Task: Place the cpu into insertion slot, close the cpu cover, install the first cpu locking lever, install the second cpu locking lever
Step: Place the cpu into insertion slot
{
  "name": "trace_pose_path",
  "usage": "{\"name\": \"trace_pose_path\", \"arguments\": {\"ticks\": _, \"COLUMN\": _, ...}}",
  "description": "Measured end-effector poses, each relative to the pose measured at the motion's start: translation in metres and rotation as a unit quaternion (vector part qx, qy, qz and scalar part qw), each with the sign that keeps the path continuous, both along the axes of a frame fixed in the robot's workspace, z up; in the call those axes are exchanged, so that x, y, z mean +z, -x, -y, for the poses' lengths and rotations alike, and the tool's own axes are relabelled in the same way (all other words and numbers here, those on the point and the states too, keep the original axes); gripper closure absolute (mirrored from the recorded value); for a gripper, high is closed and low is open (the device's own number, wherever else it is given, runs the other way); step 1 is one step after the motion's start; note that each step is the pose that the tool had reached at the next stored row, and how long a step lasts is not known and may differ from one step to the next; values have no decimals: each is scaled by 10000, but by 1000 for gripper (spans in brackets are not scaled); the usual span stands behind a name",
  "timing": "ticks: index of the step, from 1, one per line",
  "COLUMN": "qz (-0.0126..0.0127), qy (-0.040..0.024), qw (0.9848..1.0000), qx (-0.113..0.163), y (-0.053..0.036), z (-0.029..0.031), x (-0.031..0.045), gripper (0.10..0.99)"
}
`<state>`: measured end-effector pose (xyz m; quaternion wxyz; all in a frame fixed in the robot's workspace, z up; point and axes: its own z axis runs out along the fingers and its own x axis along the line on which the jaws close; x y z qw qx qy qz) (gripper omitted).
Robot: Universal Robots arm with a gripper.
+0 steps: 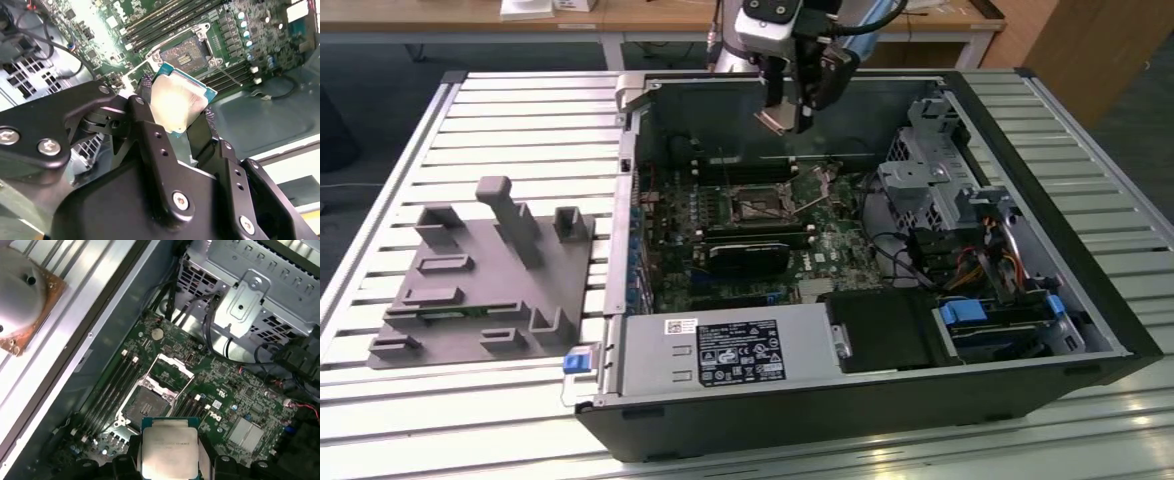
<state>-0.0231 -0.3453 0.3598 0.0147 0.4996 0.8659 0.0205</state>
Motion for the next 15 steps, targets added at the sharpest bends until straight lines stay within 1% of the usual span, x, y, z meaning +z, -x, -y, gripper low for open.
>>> {"name": "trace_pose_path", "arguments": {"ticks": 4, "qz": 0, "qy": 3, "qw": 9995, "qx": -304, "y": 0, "z": 0, "x": -5, "gripper": 553}}
{"name": "trace_pose_path", "arguments": {"ticks": 7, "qz": 0, "qy": 5, "qw": 9986, "qx": -527, "y": 0, "z": 0, "x": -9, "gripper": 553}}
{"name": "trace_pose_path", "arguments": {"ticks": 11, "qz": 0, "qy": 9, "qw": 9967, "qx": -808, "y": 0, "z": 0, "x": -14, "gripper": 553}}
{"name": "trace_pose_path", "arguments": {"ticks": 15, "qz": 0, "qy": 13, "qw": 9940, "qx": -1089, "y": 0, "z": 0, "x": -19, "gripper": 553}}
